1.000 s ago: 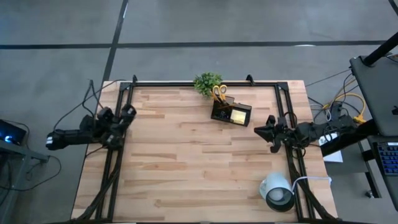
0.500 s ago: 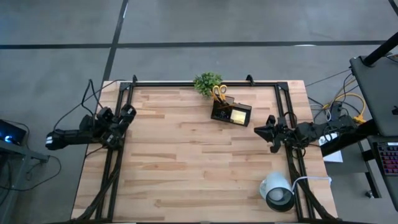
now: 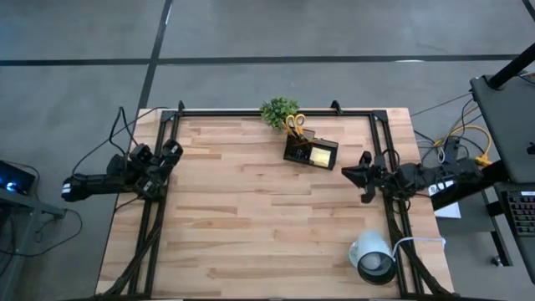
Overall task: Pick and place office supplies into organizer
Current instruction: Return to Home Position
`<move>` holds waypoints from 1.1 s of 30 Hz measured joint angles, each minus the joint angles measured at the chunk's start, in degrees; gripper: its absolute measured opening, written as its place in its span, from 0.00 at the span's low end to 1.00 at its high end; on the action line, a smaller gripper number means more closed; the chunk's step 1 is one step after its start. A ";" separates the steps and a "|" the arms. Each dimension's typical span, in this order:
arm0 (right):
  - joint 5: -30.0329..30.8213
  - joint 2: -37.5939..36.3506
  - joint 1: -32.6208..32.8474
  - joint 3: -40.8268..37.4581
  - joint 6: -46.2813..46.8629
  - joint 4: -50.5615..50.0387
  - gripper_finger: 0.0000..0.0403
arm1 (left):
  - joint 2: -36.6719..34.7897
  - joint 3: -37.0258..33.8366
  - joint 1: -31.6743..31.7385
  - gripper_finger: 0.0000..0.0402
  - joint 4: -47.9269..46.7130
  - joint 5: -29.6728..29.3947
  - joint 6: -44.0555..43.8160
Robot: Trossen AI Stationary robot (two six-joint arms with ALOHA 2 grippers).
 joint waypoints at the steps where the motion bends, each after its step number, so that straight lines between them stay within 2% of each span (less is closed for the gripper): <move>1: 0.02 0.00 -0.64 0.00 -1.05 0.02 0.08 | 0.00 0.00 -0.02 0.36 0.00 0.00 0.00; 6: -0.47 0.01 -4.34 0.00 -0.98 -0.03 0.08 | 0.00 0.00 -0.01 0.36 0.09 -0.02 0.00; 8: -3.07 0.00 -5.97 0.00 1.14 -0.21 0.08 | -0.02 0.00 -0.02 0.36 0.09 -0.01 0.00; 13: -18.74 0.00 -6.91 0.00 1.03 -2.24 0.08 | -0.02 0.00 -0.02 0.36 0.11 0.00 0.00; 15: -22.62 0.00 -6.36 0.00 0.45 -2.86 0.08 | 0.00 0.00 -0.01 0.36 0.12 0.00 0.00; 33: -23.30 0.62 -6.07 0.02 0.90 -1.46 0.08 | 0.09 0.00 0.00 0.36 0.28 -0.02 0.00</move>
